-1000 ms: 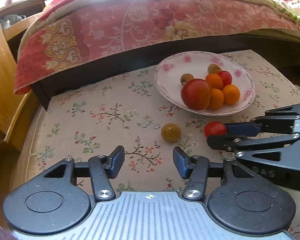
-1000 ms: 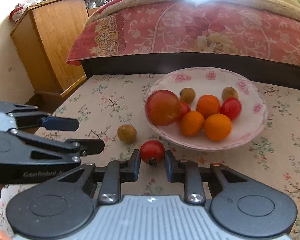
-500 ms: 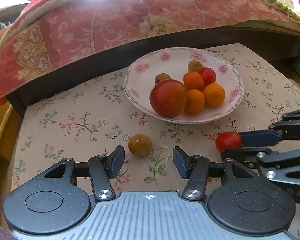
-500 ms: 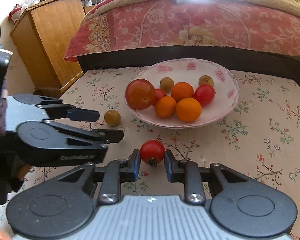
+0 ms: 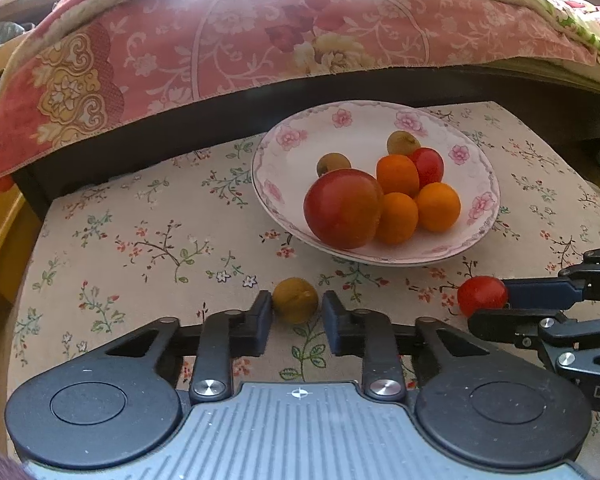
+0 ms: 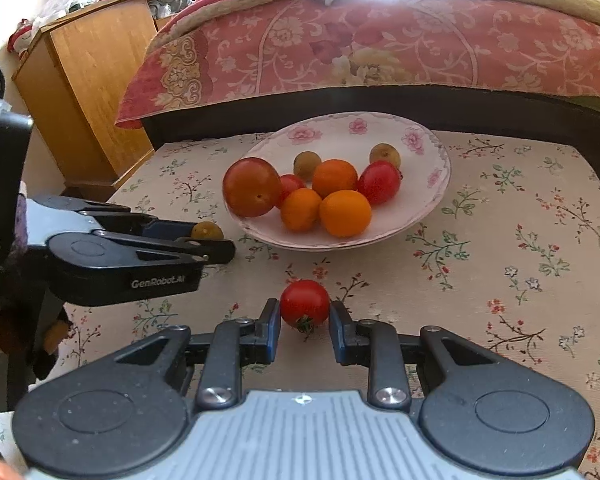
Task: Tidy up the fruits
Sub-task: 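Grasp the small red tomato with the right gripper while the left gripper grasps the brown fruit, then lift and carry the brown fruit and red tomato toward the white plate with both grippers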
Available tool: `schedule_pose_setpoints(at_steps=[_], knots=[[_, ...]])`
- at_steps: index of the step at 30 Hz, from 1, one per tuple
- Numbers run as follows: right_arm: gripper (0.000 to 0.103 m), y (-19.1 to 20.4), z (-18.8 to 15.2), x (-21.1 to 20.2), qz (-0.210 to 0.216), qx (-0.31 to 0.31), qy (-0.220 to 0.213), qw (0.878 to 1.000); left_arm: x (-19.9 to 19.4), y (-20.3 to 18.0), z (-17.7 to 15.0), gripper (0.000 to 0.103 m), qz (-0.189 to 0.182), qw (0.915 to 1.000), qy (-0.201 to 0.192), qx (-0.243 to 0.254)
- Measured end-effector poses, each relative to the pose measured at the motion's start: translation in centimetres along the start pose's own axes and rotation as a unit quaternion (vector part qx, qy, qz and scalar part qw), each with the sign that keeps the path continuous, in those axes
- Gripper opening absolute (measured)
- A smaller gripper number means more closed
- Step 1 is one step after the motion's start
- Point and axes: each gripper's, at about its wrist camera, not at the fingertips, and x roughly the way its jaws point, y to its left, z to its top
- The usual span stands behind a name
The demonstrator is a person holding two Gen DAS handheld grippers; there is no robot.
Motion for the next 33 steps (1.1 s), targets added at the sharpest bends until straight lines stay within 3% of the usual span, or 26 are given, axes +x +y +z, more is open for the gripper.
schedule_pose_setpoints(at_steps=[13, 24, 33], knots=[[0.03, -0.7, -0.2, -2.2, -0.022, -0.029, 0.014, 0.999, -2.3, -1.4, -1.5, 0.031, -0.013, 0.9995, 0.027, 0.002], [0.03, -1.4, -2.9, -4.2, -0.035, -0.064, 0.044, 0.996, -5.0, -4.8, -4.5, 0.032, -0.03, 0.9979, 0.047, 0.032], [0.031, -2.0, -3.1, -4.2, -0.021, -0.056, 0.045, 0.997, -5.1, -5.0, -4.7, 0.043, -0.023, 0.9984, 0.042, 0.03]])
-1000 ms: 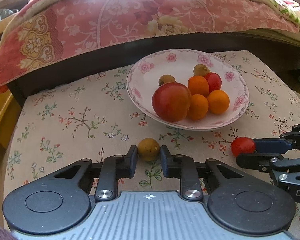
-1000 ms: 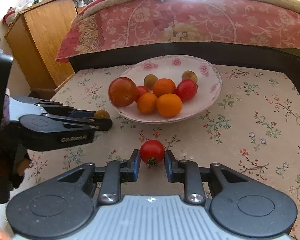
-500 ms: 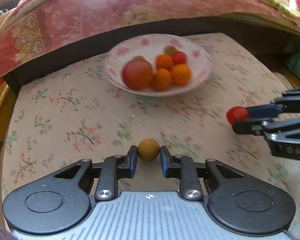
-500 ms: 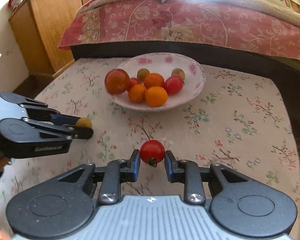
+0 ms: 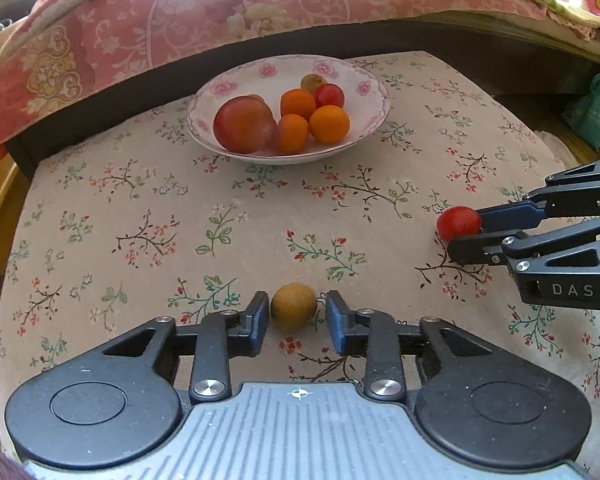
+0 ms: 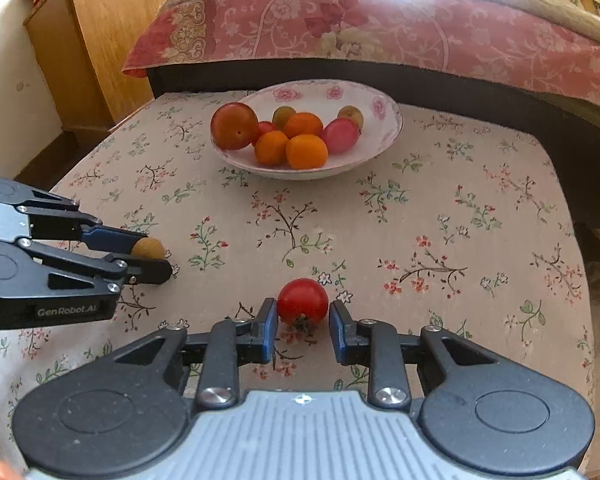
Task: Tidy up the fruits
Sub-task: 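Lift and carry the brown fruit and red tomato toward the white plate with both grippers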
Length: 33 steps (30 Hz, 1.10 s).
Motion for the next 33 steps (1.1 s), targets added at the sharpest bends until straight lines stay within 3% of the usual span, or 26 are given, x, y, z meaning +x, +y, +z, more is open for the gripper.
schedule_pose_setpoints(at_steps=[4, 11, 18, 33], knots=[[0.031, 0.0, 0.1, 0.0, -0.002, -0.006, 0.0, 1.0, 0.0, -0.1, -0.1, 0.053, -0.001, 1.0, 0.001, -0.002], [0.033, -0.3, 0.5, -0.1, 0.006, -0.003, -0.004, 1.0, 0.0, -0.6, -0.2, 0.054, 0.009, 0.9999, -0.003, 0.004], [0.032, 0.2, 0.5, 0.4, -0.002, -0.018, 0.004, 1.0, 0.0, -1.0, 0.0, 0.034, 0.008, 0.9999, 0.0, 0.006], [0.031, 0.8, 2.1, -0.6, 0.001, -0.017, -0.012, 1.0, -0.7, -2.1, 2.0, 0.033, 0.013, 0.9997, -0.017, 0.012]])
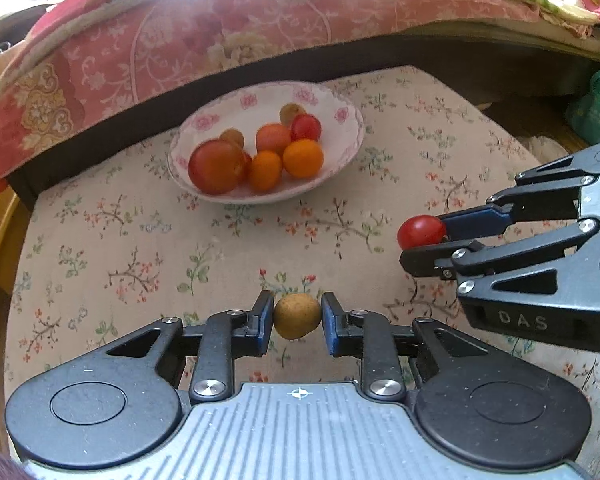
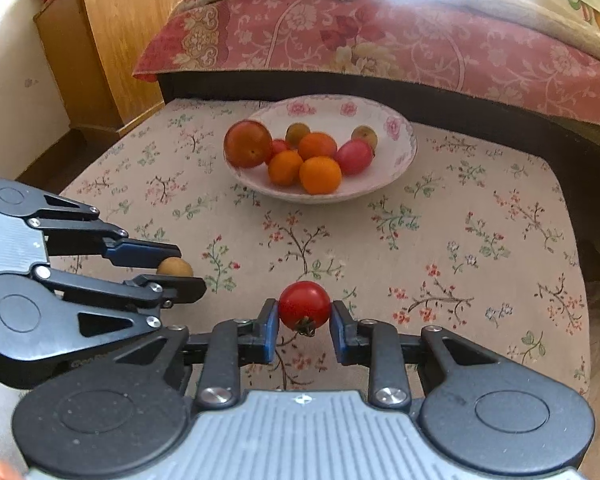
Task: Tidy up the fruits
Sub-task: 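Lift and carry the brown fruit and red tomato toward the white plate with both grippers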
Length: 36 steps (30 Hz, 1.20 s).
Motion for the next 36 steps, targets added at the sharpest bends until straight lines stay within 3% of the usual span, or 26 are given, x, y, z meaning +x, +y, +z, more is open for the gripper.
schedule_pose_setpoints(at_steps=[36], knots=[[0.031, -1.6, 5.6, -1.3, -0.009, 0.026, -0.069, 0.997, -0.6, 1.0, 5.6, 0.032, 0.024, 0.9978, -0.062, -0.01]])
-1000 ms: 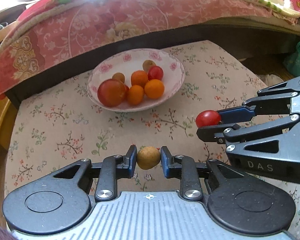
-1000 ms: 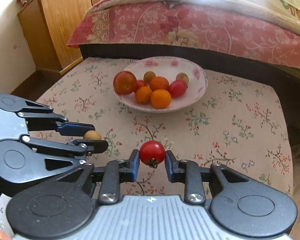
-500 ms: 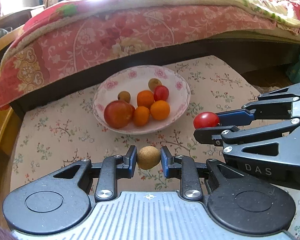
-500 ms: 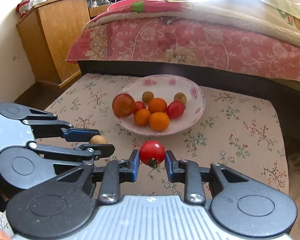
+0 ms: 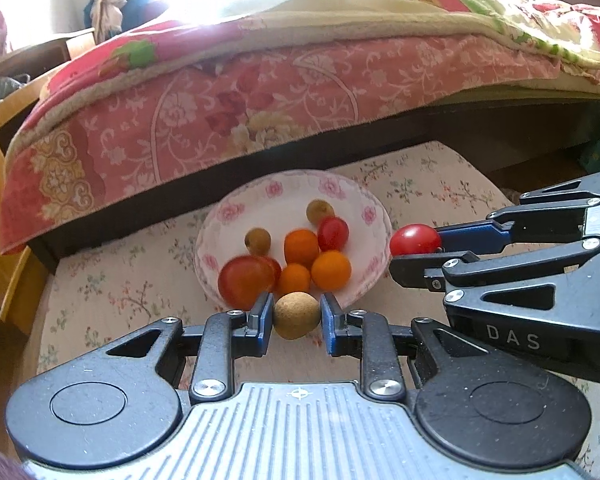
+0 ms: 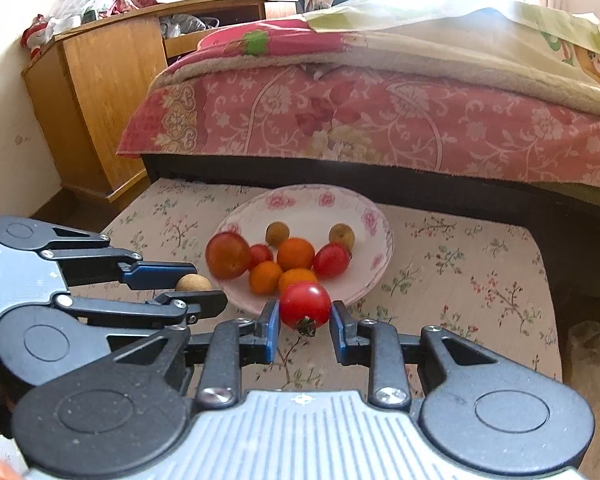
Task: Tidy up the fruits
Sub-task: 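Lift and carry the brown fruit and red tomato toward the white plate with both grippers, then lower both grippers over the plate holding the brown fruit and red tomato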
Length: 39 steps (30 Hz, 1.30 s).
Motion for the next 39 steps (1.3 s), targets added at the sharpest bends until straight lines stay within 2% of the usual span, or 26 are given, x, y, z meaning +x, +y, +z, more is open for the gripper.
schedule_pose_setpoints(at_steps=[18, 39], knots=[[0.031, -1.3, 3.0, 1.1, -0.007, 0.005, -0.017, 1.0, 1.3, 0.6, 3.1, 0.031, 0.017, 0.9997, -0.017, -0.003], [0.031, -2.1, 5.2, 4.4, -0.003, -0.009, -0.023, 1.0, 4.3, 2.2, 4.7, 0.031, 0.039, 0.999, -0.013, -0.016]])
